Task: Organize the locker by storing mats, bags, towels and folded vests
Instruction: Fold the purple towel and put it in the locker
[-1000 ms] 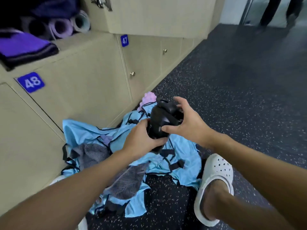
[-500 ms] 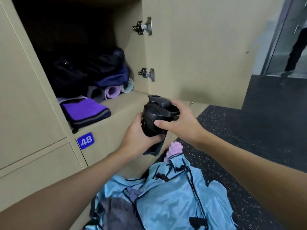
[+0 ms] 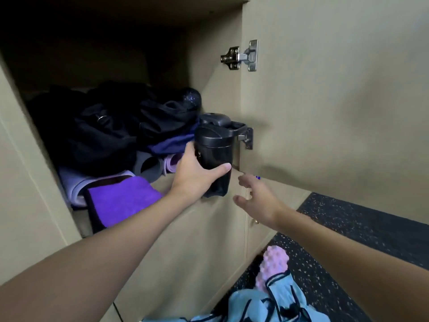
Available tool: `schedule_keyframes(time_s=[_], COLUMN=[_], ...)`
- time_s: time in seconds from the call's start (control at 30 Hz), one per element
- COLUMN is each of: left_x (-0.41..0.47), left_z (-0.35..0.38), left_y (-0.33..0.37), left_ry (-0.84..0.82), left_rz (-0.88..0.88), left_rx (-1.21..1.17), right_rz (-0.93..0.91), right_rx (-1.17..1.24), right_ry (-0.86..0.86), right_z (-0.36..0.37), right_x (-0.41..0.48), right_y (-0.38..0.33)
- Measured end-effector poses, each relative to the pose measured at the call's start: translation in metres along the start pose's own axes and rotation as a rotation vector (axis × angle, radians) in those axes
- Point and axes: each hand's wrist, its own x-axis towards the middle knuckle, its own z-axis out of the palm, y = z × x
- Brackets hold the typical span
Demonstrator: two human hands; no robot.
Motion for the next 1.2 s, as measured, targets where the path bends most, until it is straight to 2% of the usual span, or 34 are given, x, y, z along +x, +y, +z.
schedule_keyframes(time_s=[0.13,0.37,0.5,0.83,1.2], left_x=[0.043,0.085,0.096,0.092,0.093], left_z=[0.009,0.036,0.043,0.055,0.047], left_y=[-0.016,-0.049,-0.055,-0.06,-0.052], left_ry=[0.045,0.083,0.082,0.03,0.077], left_rz=[-0.02,-0.056,-0.068,-0.074,-0.114], left_rx=[0.033,0.021,0.02,0.012,0.103], right_rz=[-0.006,-0.1,-0.135,-0.126,-0.108], right_rx=[-0.152,-0.157,-0.25,-0.276,-0.266], right_ry=[-0.043,-0.027,-0.027,-0.026,-0.054], right_z=[0.014,0.029,0.029,0.028,0.026], right_x=[0.047,0.094,0.096,0.097,0.092], right_y=[0.01,0.024,0.029,0.03,0.019])
